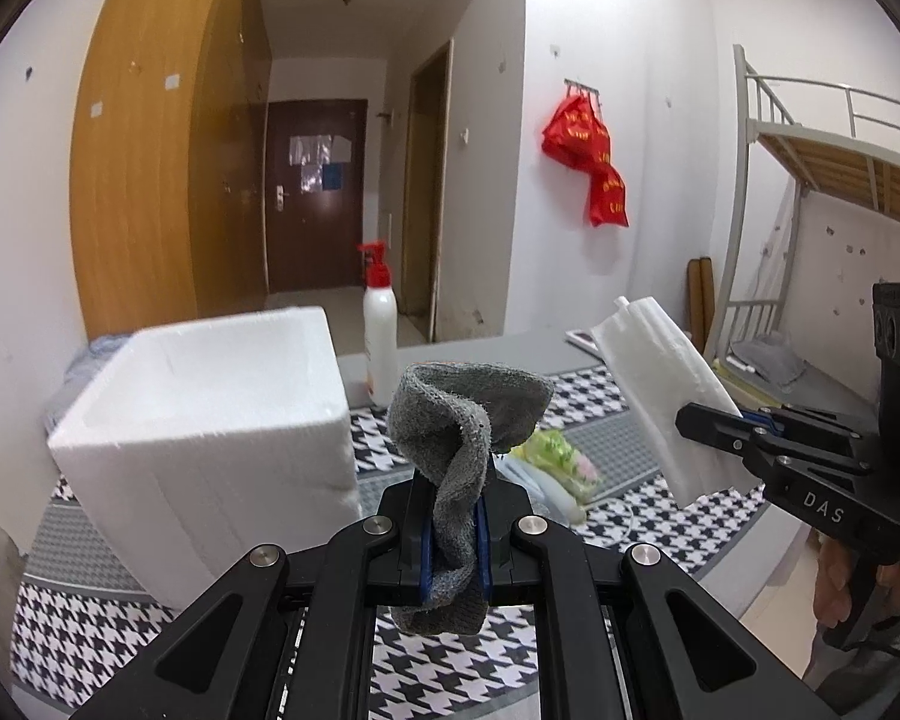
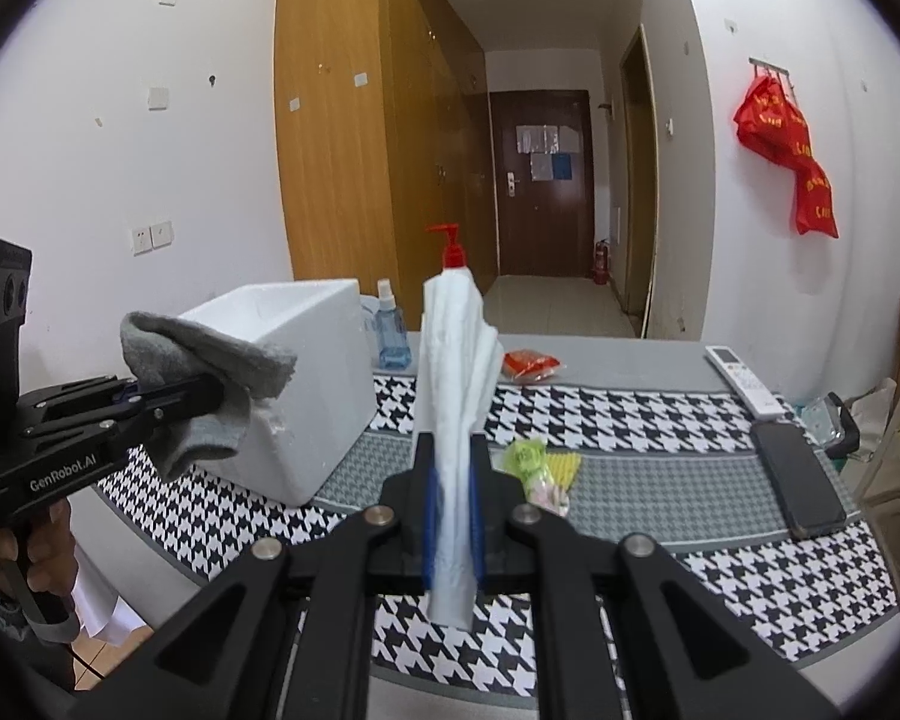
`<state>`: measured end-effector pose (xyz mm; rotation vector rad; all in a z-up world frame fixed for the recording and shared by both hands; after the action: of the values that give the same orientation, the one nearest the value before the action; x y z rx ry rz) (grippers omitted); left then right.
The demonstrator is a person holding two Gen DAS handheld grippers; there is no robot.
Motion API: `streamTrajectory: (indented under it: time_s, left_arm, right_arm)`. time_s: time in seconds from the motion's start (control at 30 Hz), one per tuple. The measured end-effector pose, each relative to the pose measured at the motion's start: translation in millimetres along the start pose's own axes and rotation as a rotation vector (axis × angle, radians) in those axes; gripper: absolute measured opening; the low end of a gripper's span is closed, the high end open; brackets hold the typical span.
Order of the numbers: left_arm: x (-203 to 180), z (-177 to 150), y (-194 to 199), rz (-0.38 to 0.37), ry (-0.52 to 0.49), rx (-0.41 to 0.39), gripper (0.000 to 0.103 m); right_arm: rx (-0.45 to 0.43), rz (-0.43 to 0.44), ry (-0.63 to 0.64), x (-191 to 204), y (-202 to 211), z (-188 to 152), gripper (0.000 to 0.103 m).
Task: Organize soft objects
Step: 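Carry the white mask over the foam box and release it with the right tool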
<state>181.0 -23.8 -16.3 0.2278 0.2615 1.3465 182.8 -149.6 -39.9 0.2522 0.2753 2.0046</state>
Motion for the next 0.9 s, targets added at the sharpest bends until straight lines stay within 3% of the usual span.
streamTrajectory:
  time_s: [0.5, 0.9]
  left_arm:
    - [8, 32, 2, 0.021, -0.031, -0.077, 0.011]
    - [31, 52, 14, 0.064, -0.061, -0.108, 0.011]
  right_arm:
    - [-0.066, 0.008, 0.020, 5, -2, 29, 0.012]
    - [-0.101, 0.034, 0.032, 34, -4, 52, 0.012]
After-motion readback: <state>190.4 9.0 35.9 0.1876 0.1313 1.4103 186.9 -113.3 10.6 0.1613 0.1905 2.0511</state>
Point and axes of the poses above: each gripper's, at about its wrist camera, not at the fingertips, and y roughly against the way its jaws point, x to its left, z to its top, the point moved 9 cm from there along -y, roughly the way its jaws point, and after that the axes turned 6 degrees about -x, right-handed, at the moved point
